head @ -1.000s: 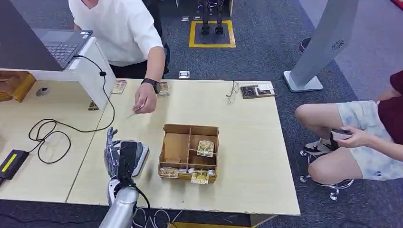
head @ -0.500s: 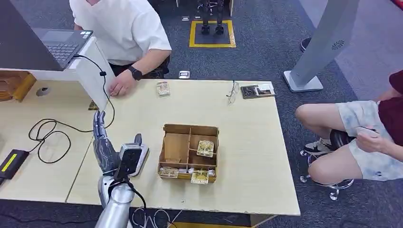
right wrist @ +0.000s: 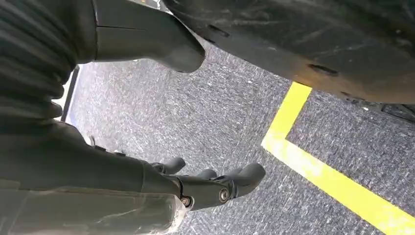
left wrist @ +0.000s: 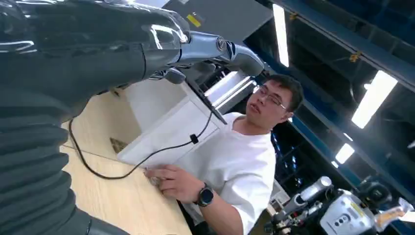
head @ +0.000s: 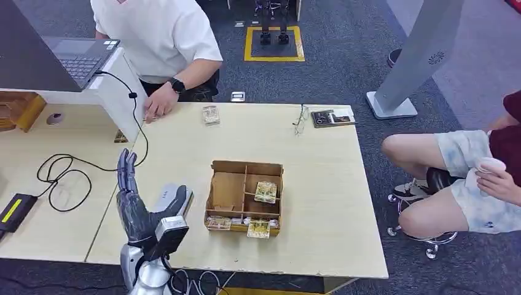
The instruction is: Pass the card to the sensor for recognition and then transmit it.
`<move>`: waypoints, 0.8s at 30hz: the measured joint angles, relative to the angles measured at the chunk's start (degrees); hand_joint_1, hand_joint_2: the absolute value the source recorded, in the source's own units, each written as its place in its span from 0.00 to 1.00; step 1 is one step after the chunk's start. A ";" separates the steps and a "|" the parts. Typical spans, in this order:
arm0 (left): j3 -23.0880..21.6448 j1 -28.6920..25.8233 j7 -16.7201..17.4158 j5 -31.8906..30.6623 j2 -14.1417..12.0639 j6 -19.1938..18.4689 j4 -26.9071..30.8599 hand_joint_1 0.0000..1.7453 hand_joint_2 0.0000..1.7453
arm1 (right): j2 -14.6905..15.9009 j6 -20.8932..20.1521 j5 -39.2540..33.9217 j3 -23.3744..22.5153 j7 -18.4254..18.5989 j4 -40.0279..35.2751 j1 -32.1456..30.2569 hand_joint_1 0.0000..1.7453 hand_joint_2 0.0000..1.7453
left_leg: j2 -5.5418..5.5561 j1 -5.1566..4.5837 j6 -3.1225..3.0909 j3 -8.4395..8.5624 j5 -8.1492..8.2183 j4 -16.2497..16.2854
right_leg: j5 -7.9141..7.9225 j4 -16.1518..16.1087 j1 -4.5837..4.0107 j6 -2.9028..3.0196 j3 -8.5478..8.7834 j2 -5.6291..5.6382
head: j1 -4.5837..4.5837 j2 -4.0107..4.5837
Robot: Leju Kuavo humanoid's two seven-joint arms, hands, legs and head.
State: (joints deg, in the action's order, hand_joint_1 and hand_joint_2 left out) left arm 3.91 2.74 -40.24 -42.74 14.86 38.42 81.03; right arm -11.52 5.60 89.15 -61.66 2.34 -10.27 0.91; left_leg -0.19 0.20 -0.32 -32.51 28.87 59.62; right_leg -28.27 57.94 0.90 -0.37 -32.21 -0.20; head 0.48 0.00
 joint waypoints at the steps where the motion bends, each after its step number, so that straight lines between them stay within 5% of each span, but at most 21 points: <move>1: -0.35 -0.73 0.00 -1.95 -0.07 0.00 0.66 0.00 1.00 | 0.04 -0.09 0.00 0.00 -0.04 0.00 -0.01 0.00 1.00 | 0.00 0.00 0.00 0.00 0.00 0.00 | 0.00 0.00 0.00 0.00 0.00 0.00 | 0.00 0.00; 19: -3.51 -8.07 0.35 -32.92 -3.84 0.00 9.92 0.00 1.00 | 0.92 -0.87 -0.09 0.02 -0.39 0.00 -0.01 0.00 1.00 | 0.00 0.00 0.00 0.00 0.00 -0.01 | 0.00 0.00 0.00 0.00 -0.01 0.00 | 0.02 0.00; 24: -4.63 -8.82 1.77 -34.99 -5.68 0.00 9.92 0.00 1.00 | 1.05 -0.94 -0.09 0.04 -0.39 0.00 -0.01 0.00 1.00 | 0.00 0.01 0.00 0.00 0.00 -0.01 | 0.00 0.01 -0.01 0.00 -0.01 -0.01 | 0.00 0.00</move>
State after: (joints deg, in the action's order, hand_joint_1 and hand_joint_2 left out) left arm -0.72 -6.07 -38.47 -77.72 9.18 38.42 90.95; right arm -10.47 4.66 89.07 -61.61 1.95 -10.27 0.91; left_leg -0.18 0.21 -0.32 -32.51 28.87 59.61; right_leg -28.27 57.95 0.90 -0.37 -32.22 -0.21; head 0.48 0.00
